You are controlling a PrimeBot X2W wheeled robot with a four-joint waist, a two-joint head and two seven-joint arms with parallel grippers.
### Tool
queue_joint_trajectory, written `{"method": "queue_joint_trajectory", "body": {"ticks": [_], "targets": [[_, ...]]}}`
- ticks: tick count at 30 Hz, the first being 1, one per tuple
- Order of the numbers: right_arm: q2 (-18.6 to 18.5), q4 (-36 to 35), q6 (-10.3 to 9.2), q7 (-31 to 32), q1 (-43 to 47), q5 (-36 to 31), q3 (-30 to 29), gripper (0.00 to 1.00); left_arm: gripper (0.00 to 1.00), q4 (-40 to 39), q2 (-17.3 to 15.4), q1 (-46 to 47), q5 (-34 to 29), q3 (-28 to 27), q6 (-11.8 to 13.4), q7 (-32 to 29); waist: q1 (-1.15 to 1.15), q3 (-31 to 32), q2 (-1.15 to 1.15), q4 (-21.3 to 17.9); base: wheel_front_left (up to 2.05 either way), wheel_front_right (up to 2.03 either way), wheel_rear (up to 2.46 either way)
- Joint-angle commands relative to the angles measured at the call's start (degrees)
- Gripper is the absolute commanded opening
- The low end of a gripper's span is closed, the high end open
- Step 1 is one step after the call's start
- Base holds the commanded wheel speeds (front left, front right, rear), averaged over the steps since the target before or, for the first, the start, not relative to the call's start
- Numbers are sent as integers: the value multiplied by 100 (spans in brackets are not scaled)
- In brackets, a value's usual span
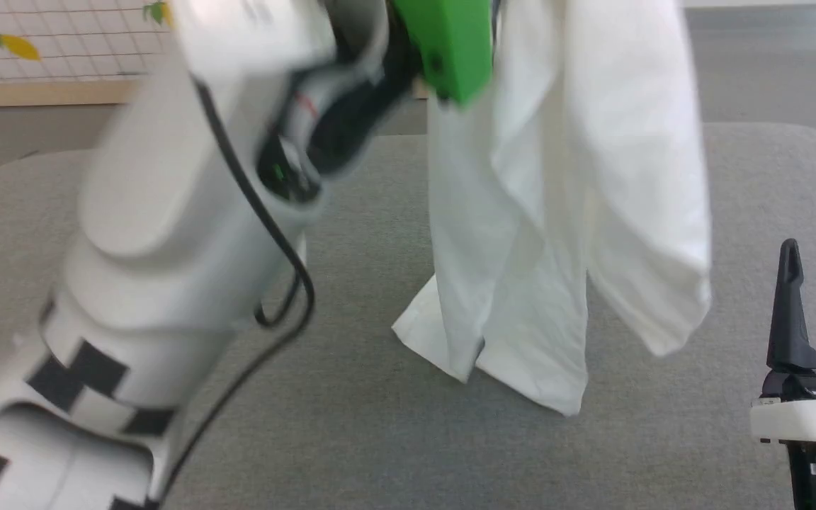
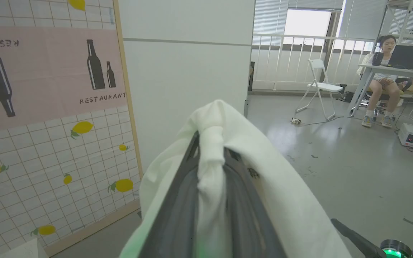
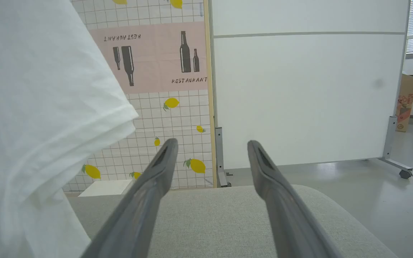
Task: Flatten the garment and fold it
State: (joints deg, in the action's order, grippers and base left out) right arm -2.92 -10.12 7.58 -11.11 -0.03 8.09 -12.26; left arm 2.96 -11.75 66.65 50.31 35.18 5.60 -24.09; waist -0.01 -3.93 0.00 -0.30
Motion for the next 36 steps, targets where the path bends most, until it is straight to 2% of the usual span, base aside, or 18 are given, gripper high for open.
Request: {"method": "queue_joint_trajectory", "body": {"ticks": [1, 6, 10, 13, 16, 17, 18, 22, 24, 25, 26, 28, 31, 34, 36], "targets": [[4, 4, -9, -23, -81, 39, 17, 100, 0, -25, -27, -369, -40, 93, -1, 112, 1, -134, 0, -184, 0, 0, 0], [4, -42, -9, -16, -160, 66, 136, 100, 0, 170, -244, -1509, -223, 600, -17, 336, 1, -413, 0, -384, 0, 0, 0], [4, -44, -9, -20, -290, 84, 245, 100, 0, 698, -409, -2125, -543, 886, -35, 792, 1, -750, 0, -489, 0, 0, 0], [4, -4, -9, -41, -415, 88, 347, 100, 0, 1296, -372, -2351, -798, 1086, -71, 1185, 1, -1014, 0, -534, 0, 0, 0], [4, 45, -9, -70, -530, 88, 411, 100, 2, 1958, -192, -2465, -896, 1230, -108, 1438, 1, -1202, 0, -544, 0, 0, 0], [4, 64, -9, -78, -559, 88, 424, 100, 36, 2119, -137, -2468, -914, 1264, -138, 1500, 1, -1236, 0, -542, 0, 0, 0], [4, 88, -9, -88, -589, 84, 437, 100, 100, 2289, -64, -2454, -931, 1274, -157, 1611, 1, -1267, 0, -532, 0, 0, 0], [4, 173, -9, -109, -628, 49, 427, 100, 100, 2569, 203, -2348, -818, 1137, -310, 2063, 1, -1252, 0, -428, 0, 0, 0], [4, 221, -9, -107, -612, 29, 406, 100, 100, 2524, 220, -2278, -787, 1018, -387, 2353, 1, -1164, 0, -366, 0, 0, 0], [4, 239, -9, -103, -596, 21, 391, 100, 100, 2472, 205, -2269, -767, 954, -406, 2475, 1, -1111, 0, -335, 0, 0, 0], [4, 276, -9, -81, -508, 6, 339, 100, 100, 2095, 29, -2362, -665, 723, -439, 2791, 1, -905, 0, -232, 0, 0, 0], [4, 284, -9, -57, -428, -5, 299, 100, 100, 1710, -195, -2511, -613, 557, -397, 2942, 1, -761, 0, -167, 0, 0, 0], [4, 279, -9, -21, -300, -14, 249, 100, 100, 1065, -702, -2839, -743, 285, -98, 3223, 1, -562, 0, -89, 0, 0, 0], [4, 253, -9, 21, -166, -4, 218, 100, 100, 331, -1251, -3445, -930, -71, 431, 3564, 1, -404, 0, -41, 0, 0, 0], [4, 223, -9, 43, -88, 10, 213, 100, 100, -165, -1501, -3950, -941, -270, 648, 3702, 1, -349, 0, -24, 0, 0, 0]]}}
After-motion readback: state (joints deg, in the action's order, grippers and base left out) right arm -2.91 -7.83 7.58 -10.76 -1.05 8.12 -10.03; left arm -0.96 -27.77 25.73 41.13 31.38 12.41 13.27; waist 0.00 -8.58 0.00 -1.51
